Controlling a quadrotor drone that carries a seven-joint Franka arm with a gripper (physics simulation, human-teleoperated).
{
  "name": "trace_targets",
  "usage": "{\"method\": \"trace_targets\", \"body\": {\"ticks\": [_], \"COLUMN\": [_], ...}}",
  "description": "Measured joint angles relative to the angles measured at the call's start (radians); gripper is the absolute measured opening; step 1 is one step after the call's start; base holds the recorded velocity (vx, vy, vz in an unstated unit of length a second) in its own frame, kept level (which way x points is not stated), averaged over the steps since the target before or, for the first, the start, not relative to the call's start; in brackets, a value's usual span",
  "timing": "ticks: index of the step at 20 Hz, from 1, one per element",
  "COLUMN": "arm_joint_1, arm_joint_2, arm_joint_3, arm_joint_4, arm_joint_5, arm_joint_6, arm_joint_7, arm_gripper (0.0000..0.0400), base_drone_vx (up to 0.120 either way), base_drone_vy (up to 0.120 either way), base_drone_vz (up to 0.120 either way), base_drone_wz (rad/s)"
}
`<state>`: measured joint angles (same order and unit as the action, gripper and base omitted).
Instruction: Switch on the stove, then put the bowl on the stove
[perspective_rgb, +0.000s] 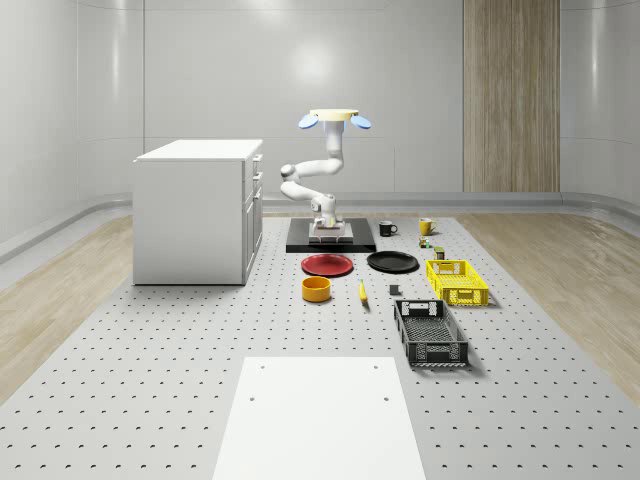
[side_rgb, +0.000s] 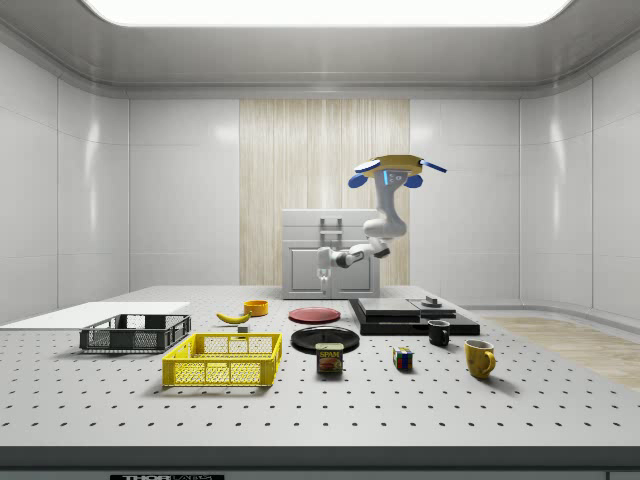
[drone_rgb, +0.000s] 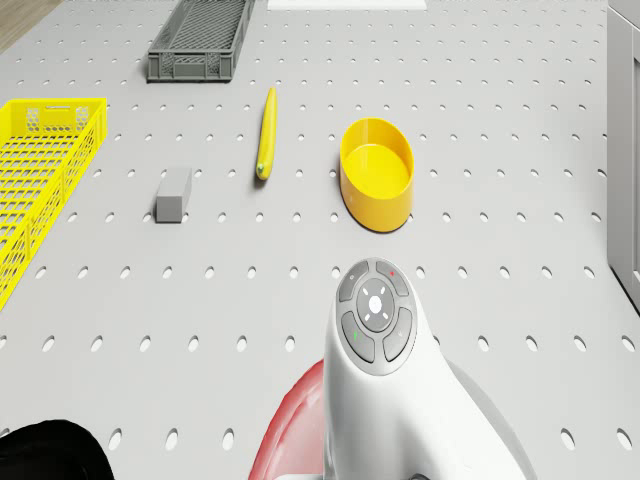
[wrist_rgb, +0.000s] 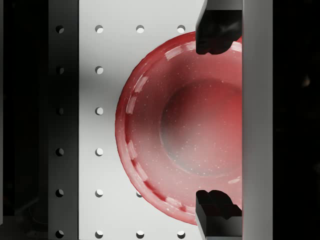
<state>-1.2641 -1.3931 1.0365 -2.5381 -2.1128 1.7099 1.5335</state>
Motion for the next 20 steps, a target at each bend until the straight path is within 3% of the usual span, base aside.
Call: {"method": "trace_targets", "body": {"ticks": [20], "arm_joint_1": [-0.003], "arm_joint_2": [-0.004], "arm_joint_3": [0.0], "arm_joint_4": [0.0], "arm_joint_5": [0.002], "arm_joint_6": [0.004], "arm_joint_7": [0.002], "arm_gripper": [0.04], "base_drone_vx": [0.12], "base_drone_vy": [0.0], "base_drone_vz": [0.0], "base_drone_wz": [0.0]}}
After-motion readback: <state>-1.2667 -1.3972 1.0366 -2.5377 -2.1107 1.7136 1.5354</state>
